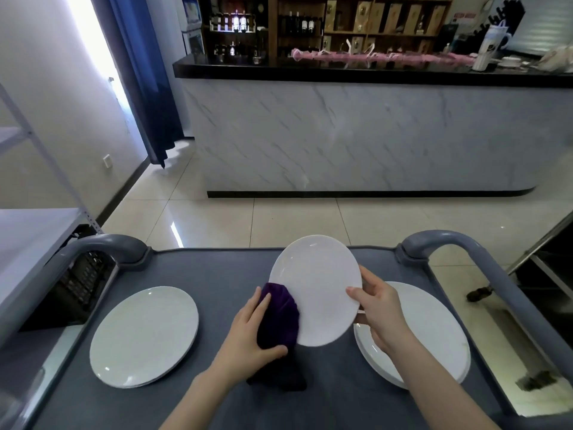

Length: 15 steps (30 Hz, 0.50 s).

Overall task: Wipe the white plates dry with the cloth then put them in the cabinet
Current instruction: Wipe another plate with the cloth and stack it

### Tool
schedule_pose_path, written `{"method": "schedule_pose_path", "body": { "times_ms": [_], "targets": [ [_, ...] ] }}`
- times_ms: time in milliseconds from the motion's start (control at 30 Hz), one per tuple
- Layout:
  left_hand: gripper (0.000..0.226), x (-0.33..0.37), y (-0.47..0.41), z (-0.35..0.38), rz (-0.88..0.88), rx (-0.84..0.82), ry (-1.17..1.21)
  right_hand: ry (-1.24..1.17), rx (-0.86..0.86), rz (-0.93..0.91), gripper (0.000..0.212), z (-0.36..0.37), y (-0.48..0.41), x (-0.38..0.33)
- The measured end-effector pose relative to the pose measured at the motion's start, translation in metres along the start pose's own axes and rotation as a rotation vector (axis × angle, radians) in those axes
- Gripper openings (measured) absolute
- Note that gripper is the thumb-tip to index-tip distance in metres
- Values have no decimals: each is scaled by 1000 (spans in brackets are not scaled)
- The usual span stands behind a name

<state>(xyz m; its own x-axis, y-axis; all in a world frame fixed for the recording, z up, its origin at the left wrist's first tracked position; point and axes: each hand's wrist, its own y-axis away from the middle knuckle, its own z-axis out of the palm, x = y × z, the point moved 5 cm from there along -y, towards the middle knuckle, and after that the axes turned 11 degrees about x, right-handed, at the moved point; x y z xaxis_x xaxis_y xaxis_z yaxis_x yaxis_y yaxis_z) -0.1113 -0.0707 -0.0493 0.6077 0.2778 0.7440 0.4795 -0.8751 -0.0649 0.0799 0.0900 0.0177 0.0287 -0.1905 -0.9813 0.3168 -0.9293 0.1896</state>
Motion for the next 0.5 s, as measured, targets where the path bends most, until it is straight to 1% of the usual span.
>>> {"method": "schedule_pose_path", "body": {
  "times_ms": [67,133,200,233,367,400,500],
  "targets": [
    [96,-10,10,0,-28,75,-64,22,20,-2,52,-2,-1,1],
    [82,-17,21,3,-90,143,-100,30,48,6,51,-7,-3,2],
    [71,-22,29,12,-133,137,-116,33,64,11,50,-10,-4,3],
    [65,-23,32,16,-128,135,-127,41,68,7,52,-12,-4,3],
    [19,-14,24,5,-41,257,-113,86,67,-23,59,-15,-2,-1],
    [15,-9,19,-2,-35,277,-84,104,62,-39,61,-17,-2,-3],
    [18,8,1,-33,-106,291,39,192,62,-109,56,-20,-1,-11]
  ]
}}
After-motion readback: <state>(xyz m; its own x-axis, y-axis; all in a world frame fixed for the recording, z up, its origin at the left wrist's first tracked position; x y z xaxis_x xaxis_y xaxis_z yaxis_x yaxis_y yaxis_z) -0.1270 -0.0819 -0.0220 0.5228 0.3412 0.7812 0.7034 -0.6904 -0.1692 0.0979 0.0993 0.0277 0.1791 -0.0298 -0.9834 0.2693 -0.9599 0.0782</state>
